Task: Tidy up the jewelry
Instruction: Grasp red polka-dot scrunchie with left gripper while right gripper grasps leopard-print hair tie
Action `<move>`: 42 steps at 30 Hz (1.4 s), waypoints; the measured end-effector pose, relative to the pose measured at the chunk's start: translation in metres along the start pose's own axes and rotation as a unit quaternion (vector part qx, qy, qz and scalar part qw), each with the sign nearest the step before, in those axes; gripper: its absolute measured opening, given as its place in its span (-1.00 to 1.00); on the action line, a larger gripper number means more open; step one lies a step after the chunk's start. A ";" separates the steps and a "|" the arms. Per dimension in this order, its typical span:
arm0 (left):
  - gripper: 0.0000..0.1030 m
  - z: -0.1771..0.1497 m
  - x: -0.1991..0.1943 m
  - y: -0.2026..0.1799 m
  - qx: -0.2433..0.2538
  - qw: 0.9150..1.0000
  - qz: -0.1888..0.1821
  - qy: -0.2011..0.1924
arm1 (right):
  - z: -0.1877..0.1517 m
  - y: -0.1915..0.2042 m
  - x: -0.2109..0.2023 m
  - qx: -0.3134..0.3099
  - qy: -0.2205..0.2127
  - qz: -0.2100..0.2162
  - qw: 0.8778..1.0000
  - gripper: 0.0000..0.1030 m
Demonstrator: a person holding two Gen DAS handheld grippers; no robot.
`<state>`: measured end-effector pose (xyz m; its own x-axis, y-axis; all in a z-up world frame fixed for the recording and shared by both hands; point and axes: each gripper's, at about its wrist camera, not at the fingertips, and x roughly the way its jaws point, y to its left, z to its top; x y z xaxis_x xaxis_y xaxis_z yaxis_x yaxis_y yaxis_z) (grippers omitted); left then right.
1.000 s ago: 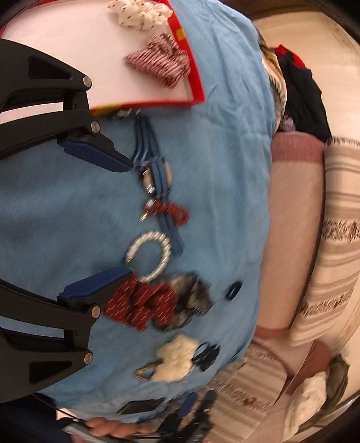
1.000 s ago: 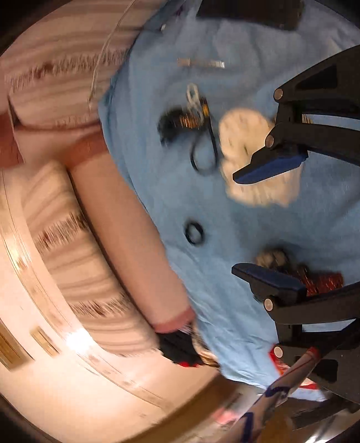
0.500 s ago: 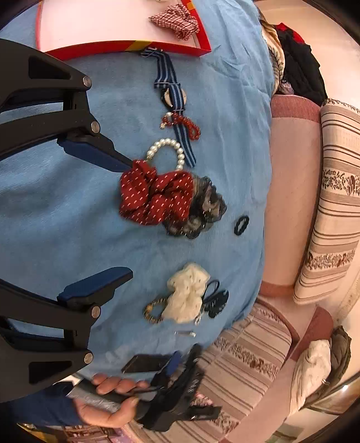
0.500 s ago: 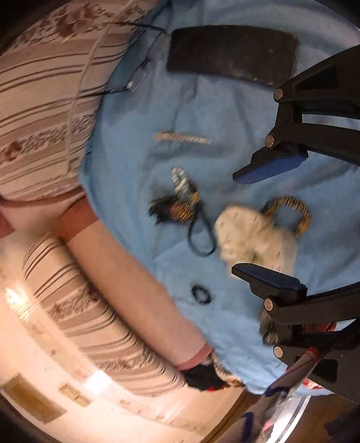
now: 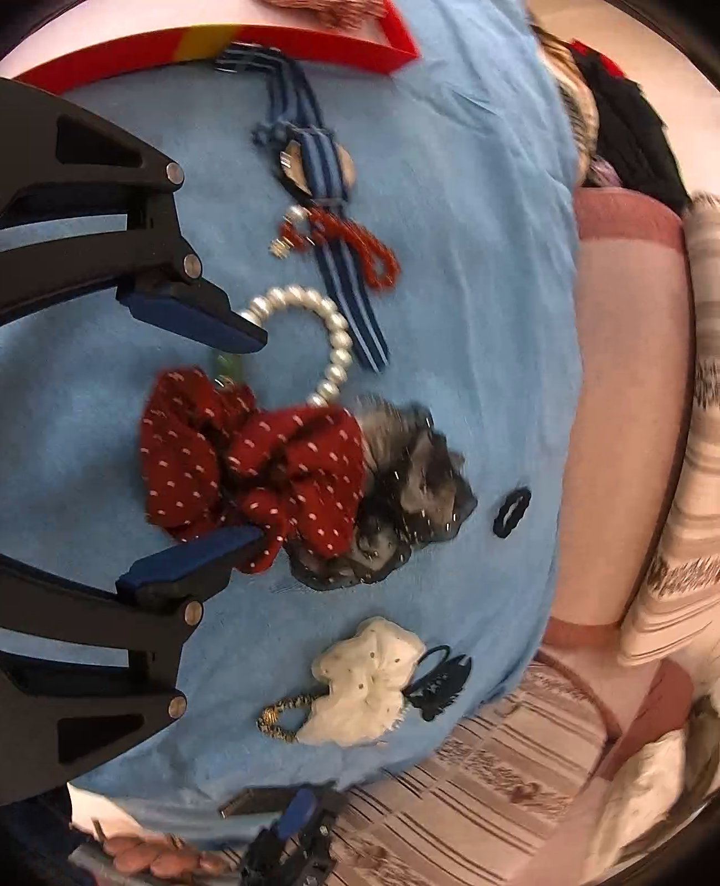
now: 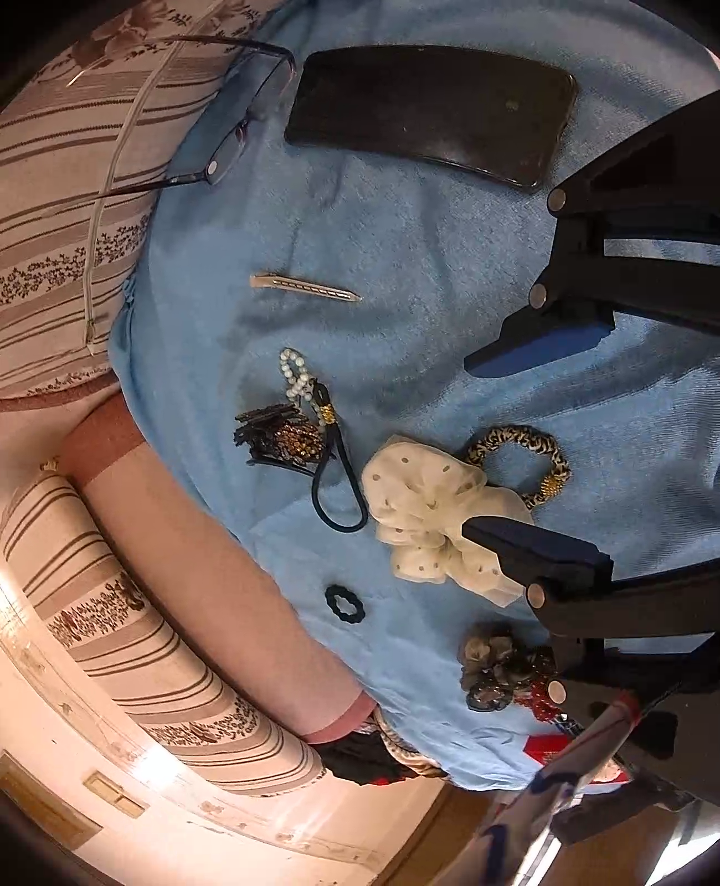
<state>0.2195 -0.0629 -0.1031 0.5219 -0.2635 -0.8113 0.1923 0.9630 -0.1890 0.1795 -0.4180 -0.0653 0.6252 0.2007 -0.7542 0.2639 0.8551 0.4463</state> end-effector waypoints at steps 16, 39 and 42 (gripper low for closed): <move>-0.80 -0.042 -0.076 0.009 0.006 0.998 0.009 -0.058 | -0.013 0.009 0.014 -0.046 0.043 -0.009 0.998 -0.48; -0.80 -0.053 -0.081 0.049 -0.009 0.996 0.025 -0.087 | -0.020 0.068 -0.026 -0.098 -0.104 -0.057 0.988 -0.86; -0.80 -0.054 -0.080 0.045 0.000 0.995 0.035 -0.090 | -0.027 0.089 -0.038 -0.126 -0.137 -0.004 0.982 -0.86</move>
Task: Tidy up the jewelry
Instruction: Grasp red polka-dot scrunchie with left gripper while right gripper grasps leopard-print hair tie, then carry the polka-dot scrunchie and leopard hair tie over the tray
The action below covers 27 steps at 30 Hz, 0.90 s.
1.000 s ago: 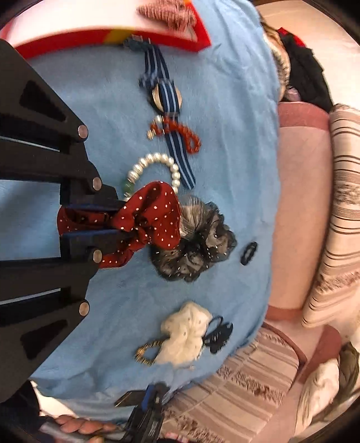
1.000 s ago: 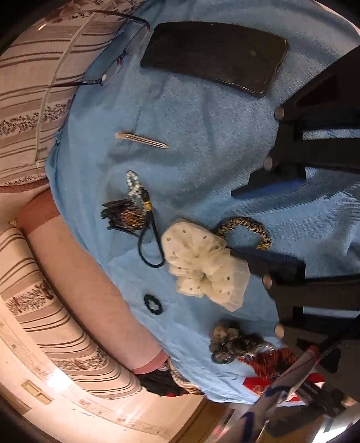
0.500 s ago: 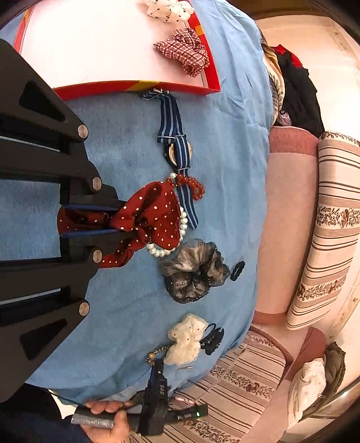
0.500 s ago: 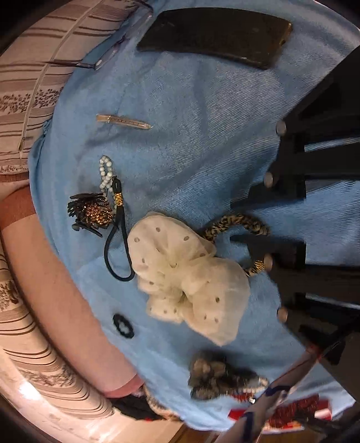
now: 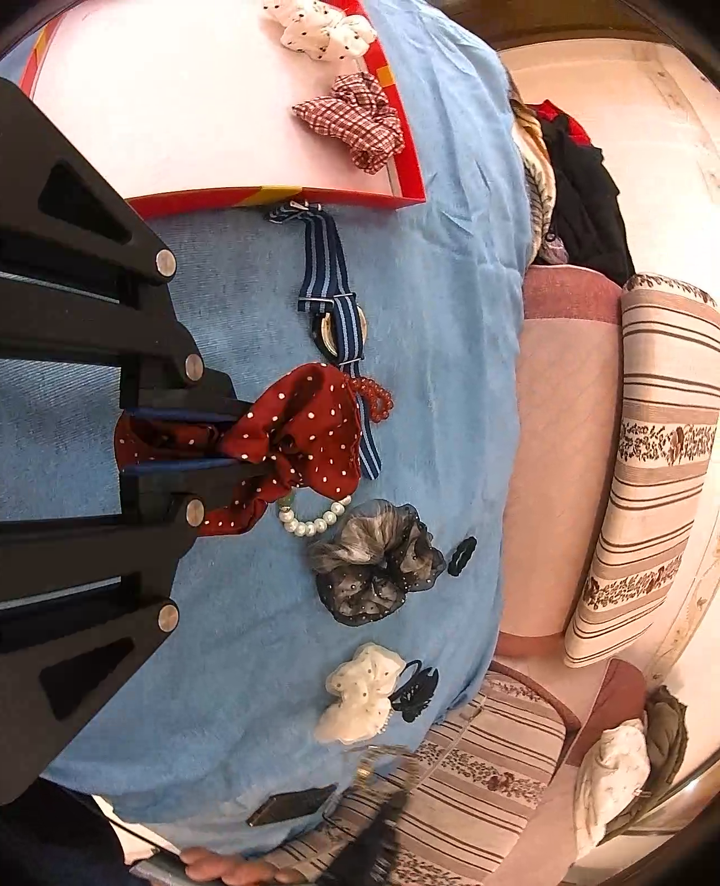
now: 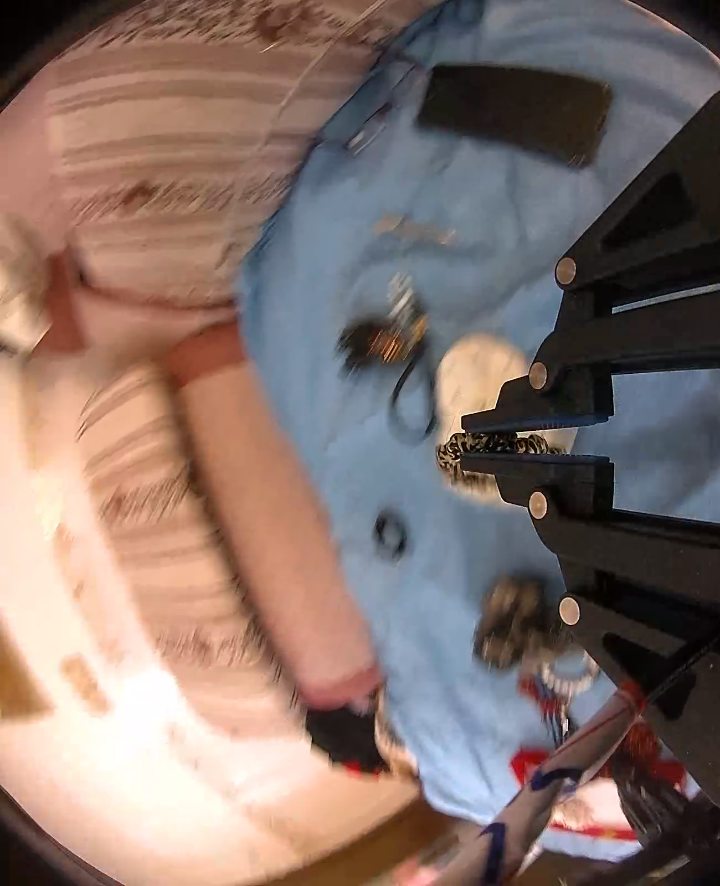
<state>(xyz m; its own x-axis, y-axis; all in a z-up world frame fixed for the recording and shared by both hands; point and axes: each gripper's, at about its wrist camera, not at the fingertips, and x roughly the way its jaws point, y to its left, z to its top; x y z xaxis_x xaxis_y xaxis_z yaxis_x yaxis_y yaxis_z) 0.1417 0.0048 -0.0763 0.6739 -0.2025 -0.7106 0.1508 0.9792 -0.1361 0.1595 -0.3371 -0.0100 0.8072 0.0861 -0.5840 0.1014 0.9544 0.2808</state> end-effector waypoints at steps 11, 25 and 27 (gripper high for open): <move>-0.79 0.000 0.009 -0.007 0.026 1.000 0.014 -0.001 | -0.036 0.081 0.025 -0.078 0.049 0.103 0.990 -0.85; -0.79 0.007 -0.008 -0.004 0.029 0.999 0.031 -0.028 | -0.055 0.122 0.022 -0.114 0.063 0.132 0.983 -0.85; -0.79 0.007 -0.011 -0.002 0.027 0.999 0.034 -0.031 | -0.056 0.127 0.021 -0.120 0.062 0.135 0.982 -0.85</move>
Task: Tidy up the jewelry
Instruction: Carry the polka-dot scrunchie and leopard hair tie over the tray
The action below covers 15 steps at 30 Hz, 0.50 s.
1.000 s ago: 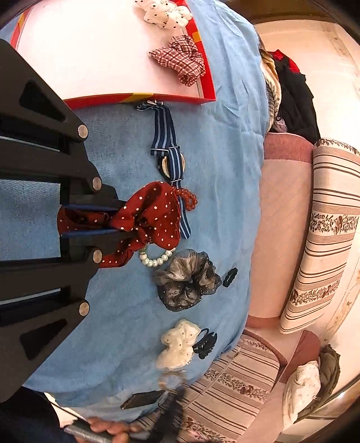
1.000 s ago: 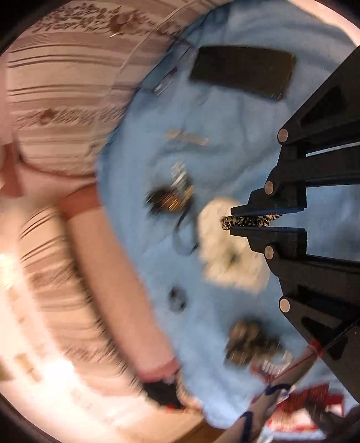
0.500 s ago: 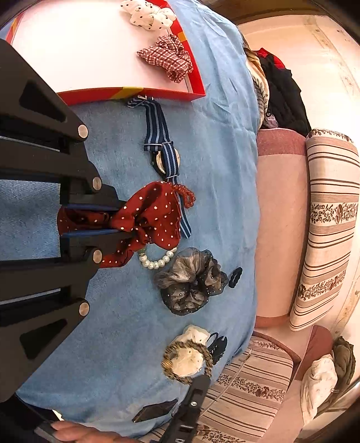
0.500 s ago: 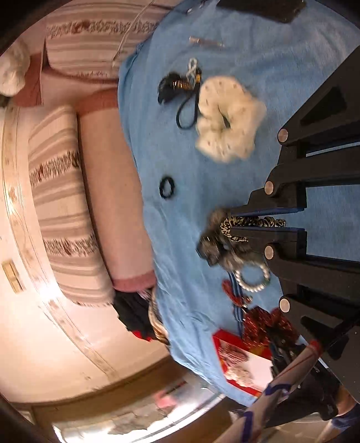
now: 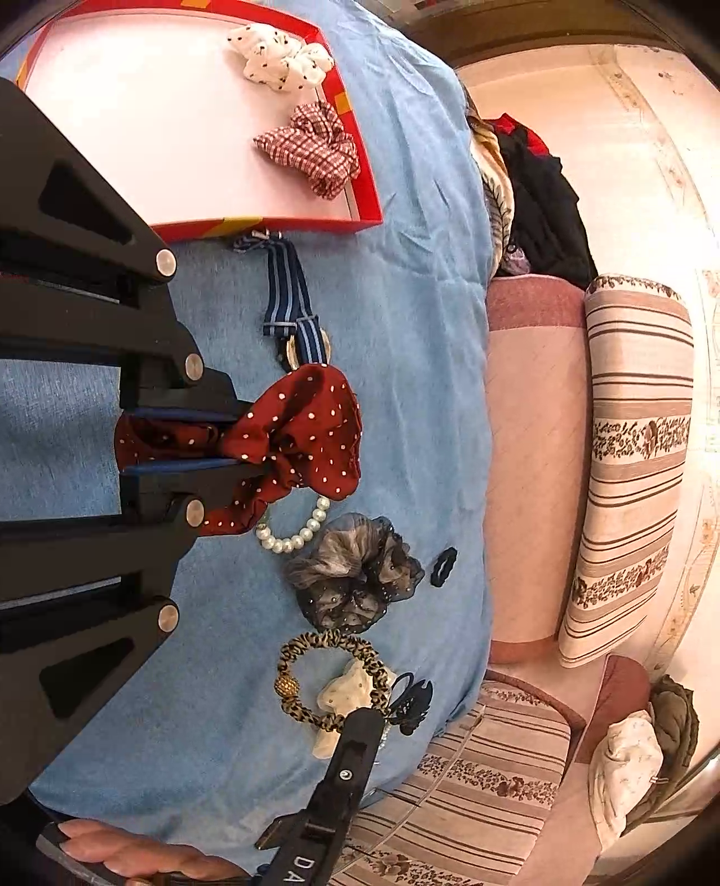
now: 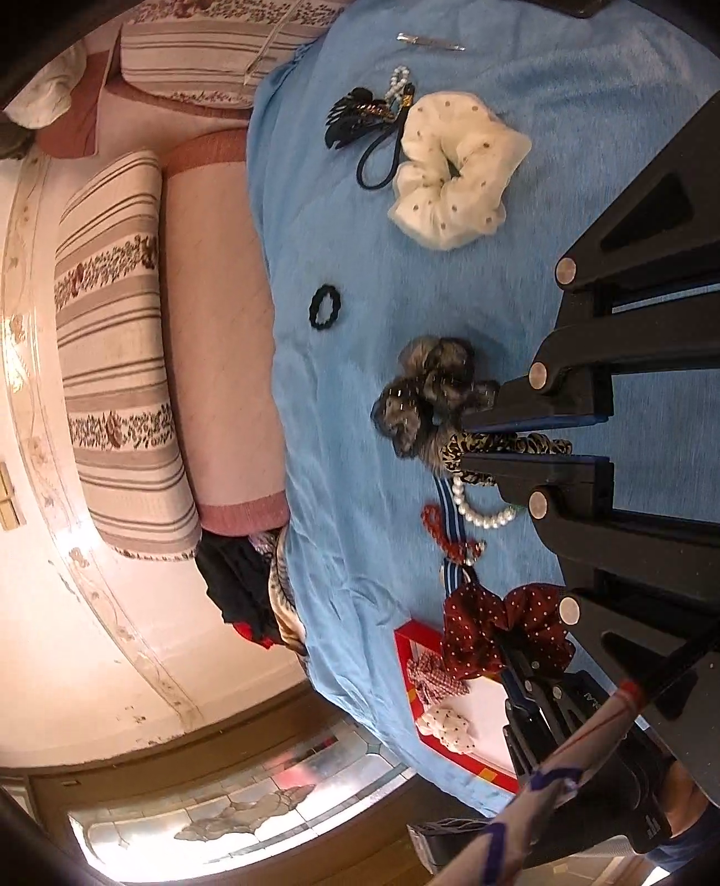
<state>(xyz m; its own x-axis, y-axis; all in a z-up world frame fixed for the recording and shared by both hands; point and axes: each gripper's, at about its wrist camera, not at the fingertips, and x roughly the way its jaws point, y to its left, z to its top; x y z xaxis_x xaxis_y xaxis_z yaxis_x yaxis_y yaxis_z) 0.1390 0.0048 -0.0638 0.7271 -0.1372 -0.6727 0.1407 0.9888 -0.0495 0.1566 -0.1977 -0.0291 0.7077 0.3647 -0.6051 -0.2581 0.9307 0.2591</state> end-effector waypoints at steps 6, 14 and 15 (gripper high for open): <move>-0.79 0.002 -0.006 0.007 -0.005 1.000 0.005 -0.006 | -0.003 0.016 0.000 -0.009 0.000 0.006 1.000 -0.85; -0.79 0.003 -0.015 0.012 -0.011 1.000 0.003 -0.016 | -0.009 0.041 -0.003 -0.016 0.001 0.010 1.000 -0.85; -0.79 0.004 -0.017 0.013 -0.010 1.000 0.004 -0.018 | -0.009 0.045 -0.004 -0.015 0.002 0.013 1.000 -0.85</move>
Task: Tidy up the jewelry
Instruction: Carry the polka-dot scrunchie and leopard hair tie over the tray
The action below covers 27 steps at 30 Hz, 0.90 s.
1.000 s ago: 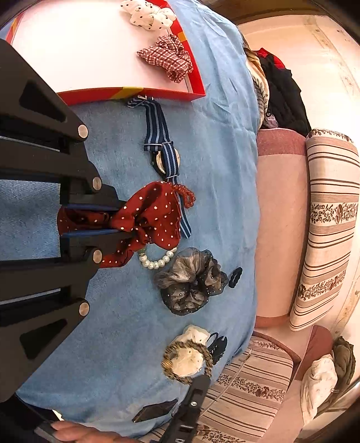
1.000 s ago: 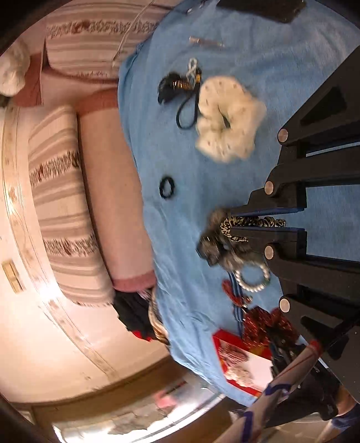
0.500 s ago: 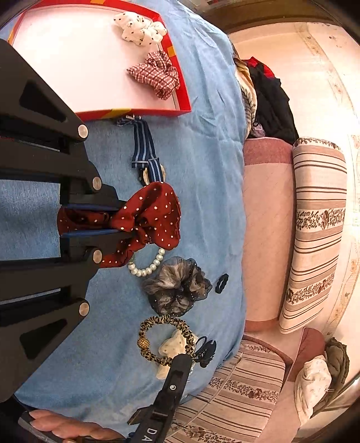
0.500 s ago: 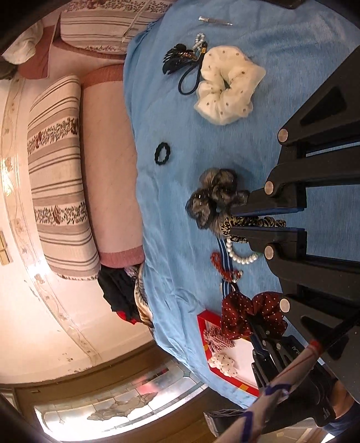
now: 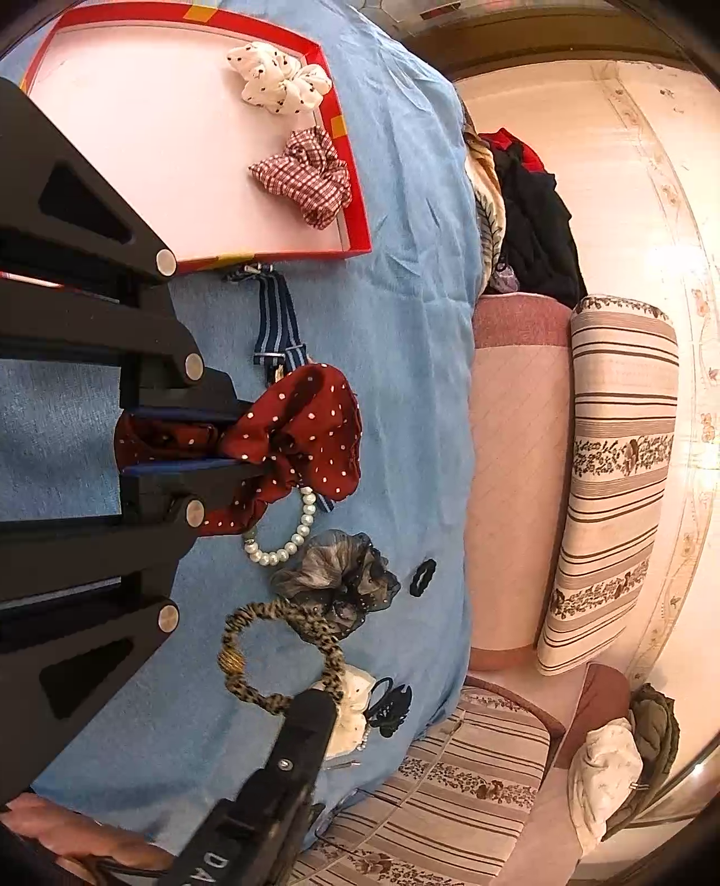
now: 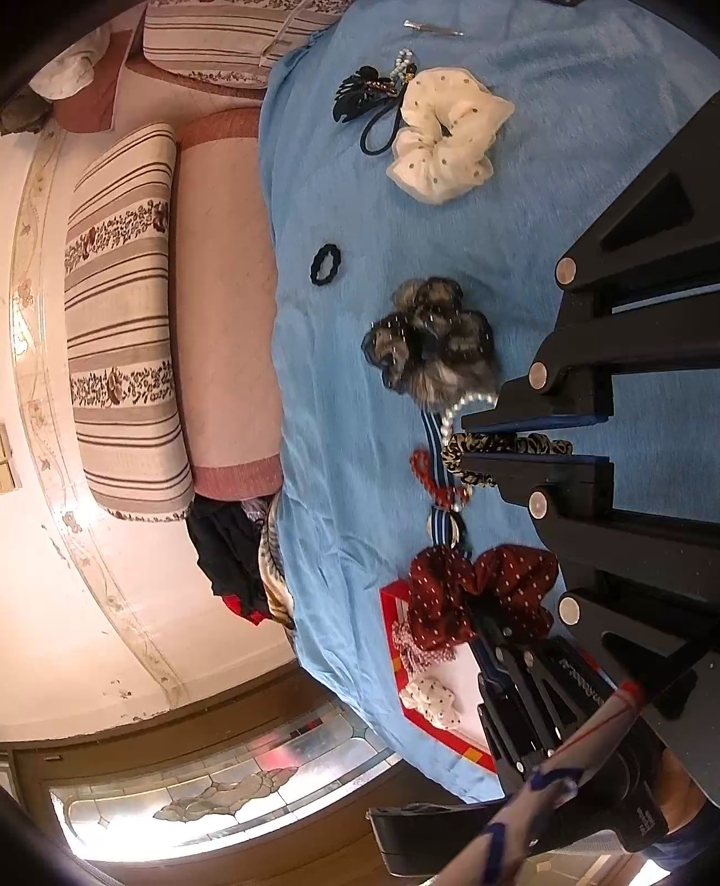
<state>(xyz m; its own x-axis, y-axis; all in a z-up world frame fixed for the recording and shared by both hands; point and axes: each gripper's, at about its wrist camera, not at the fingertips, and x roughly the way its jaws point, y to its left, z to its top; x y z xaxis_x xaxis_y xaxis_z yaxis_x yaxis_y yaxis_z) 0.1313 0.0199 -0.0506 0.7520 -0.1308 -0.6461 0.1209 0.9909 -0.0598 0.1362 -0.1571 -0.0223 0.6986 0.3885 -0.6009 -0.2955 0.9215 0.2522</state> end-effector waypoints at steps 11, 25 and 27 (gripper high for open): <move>-0.79 0.005 -0.021 0.023 -0.019 1.000 0.005 -0.022 | -0.006 0.033 0.000 0.015 0.009 0.014 1.000 -0.85; -0.78 0.002 -0.051 0.095 -0.087 0.995 0.032 -0.043 | 0.000 0.100 0.008 -0.028 0.019 0.027 0.999 -0.85; -0.78 0.001 -0.055 0.108 -0.100 0.993 0.035 -0.045 | -0.001 0.109 0.012 -0.035 0.023 0.031 0.999 -0.85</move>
<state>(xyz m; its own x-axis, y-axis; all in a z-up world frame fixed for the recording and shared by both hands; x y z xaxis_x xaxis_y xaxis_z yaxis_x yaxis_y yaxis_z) 0.1039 0.1338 -0.0203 0.8099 -0.0548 -0.5841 -0.0581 0.9832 -0.1729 0.1117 -0.0516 -0.0023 0.6476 0.4436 -0.6196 -0.3838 0.8923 0.2377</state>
